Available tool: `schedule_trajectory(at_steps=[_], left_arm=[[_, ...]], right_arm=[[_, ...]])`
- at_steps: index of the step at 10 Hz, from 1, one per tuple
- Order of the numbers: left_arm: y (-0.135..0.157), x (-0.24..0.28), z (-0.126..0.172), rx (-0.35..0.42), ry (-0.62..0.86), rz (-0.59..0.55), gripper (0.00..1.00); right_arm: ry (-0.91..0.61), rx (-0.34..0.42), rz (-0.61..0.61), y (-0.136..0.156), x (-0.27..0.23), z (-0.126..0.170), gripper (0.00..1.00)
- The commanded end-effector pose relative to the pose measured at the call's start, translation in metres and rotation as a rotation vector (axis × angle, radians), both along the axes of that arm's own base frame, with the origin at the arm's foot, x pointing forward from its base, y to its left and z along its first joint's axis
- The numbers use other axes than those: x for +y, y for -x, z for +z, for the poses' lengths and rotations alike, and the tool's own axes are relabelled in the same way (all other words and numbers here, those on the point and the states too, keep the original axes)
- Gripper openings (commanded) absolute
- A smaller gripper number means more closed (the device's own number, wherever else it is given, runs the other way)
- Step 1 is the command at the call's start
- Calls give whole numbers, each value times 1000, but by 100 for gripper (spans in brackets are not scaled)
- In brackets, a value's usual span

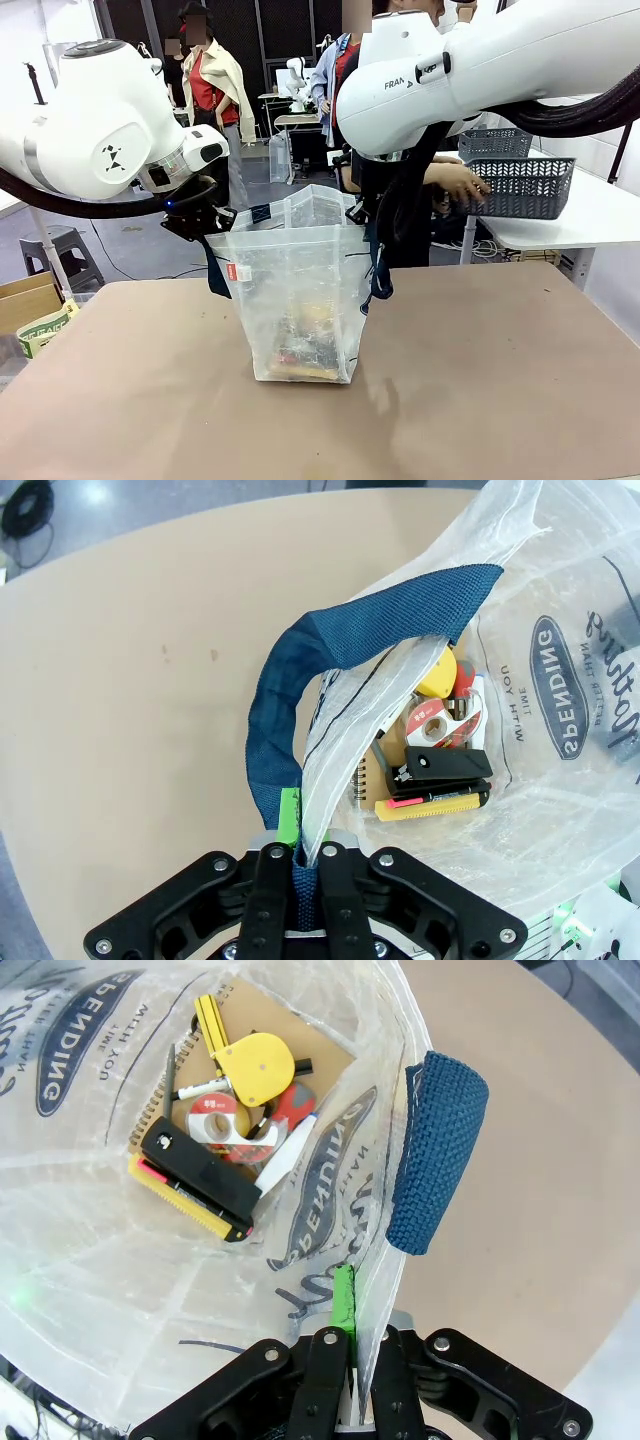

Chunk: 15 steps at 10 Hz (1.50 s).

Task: Transfer purchased items from the store into the shopping bag.
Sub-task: Move the Reusable shopping bag to the right side of the table.

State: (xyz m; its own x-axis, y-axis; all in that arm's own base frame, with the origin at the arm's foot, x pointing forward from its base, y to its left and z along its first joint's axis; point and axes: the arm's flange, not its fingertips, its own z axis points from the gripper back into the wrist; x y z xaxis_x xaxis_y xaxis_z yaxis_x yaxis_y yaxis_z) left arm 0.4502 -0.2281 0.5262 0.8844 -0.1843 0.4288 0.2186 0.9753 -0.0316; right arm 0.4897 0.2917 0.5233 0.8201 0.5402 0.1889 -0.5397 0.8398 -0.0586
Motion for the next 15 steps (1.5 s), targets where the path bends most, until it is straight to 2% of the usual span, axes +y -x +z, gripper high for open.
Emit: schedule_trajectory(at_steps=[1, 7, 9, 12, 15], left_arm=[[0, 3, 2, -12, -13, 2, 0], [-3, -7, 3, 16, 26, 5, 0], [-8, -14, 4, 33, 54, 38, 0], [-13, -26, 5, 90, 91, 117, 0], [-15, -38, 9, 131, 95, 244, 0]], right_arm=[[1, 0, -2, 0, -2, 0, 0], [-10, 9, -16, 0, 4, 1, 0], [2, 31, -105, -2, 14, 5, 0], [8, 111, -218, -7, 35, 14, 0], [1, 183, -406, -19, 47, 13, 0]])
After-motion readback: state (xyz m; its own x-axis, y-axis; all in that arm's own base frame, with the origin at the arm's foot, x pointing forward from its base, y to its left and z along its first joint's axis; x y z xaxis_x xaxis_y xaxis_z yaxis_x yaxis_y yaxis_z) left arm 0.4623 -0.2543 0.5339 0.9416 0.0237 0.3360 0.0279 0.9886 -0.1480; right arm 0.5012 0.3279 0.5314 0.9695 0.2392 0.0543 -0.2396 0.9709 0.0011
